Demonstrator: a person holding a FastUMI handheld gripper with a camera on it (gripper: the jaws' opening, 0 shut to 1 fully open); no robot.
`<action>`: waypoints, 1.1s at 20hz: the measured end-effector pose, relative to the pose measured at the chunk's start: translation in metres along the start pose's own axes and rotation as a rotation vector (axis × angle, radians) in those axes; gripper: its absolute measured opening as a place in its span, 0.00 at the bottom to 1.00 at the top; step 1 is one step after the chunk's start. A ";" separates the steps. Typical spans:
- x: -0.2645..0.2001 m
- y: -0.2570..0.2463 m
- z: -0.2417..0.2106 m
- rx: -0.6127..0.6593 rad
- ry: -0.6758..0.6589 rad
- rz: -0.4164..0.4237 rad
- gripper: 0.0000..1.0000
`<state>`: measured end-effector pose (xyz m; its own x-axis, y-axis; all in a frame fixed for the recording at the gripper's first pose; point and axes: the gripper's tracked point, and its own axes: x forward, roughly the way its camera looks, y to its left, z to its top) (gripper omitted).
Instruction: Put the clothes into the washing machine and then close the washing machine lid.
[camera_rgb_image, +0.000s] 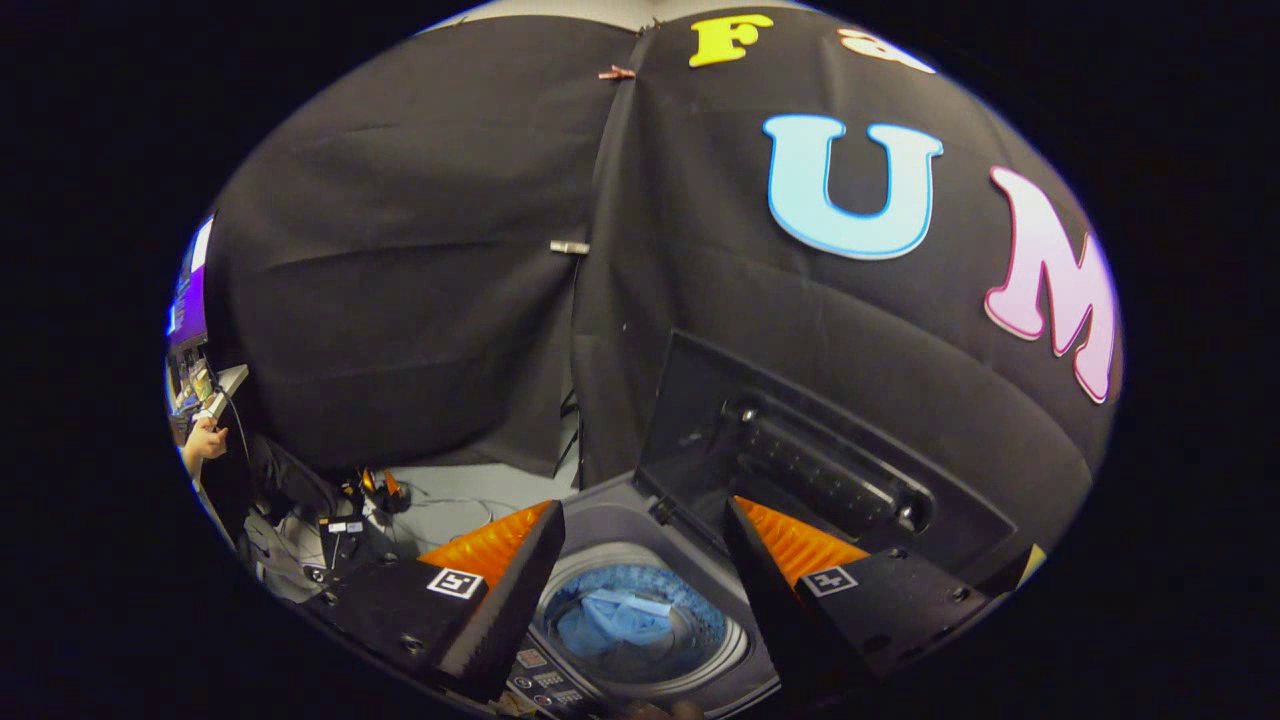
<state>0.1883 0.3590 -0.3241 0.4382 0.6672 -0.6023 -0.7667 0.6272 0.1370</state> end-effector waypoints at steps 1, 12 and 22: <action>-0.001 -0.003 0.008 0.010 -0.036 -0.012 0.99; -0.013 -0.125 0.049 0.208 -0.272 -0.446 0.99; -0.010 -0.205 0.016 0.360 -0.200 -0.693 0.98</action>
<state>0.3484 0.2299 -0.3337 0.8604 0.1165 -0.4961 -0.1061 0.9931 0.0491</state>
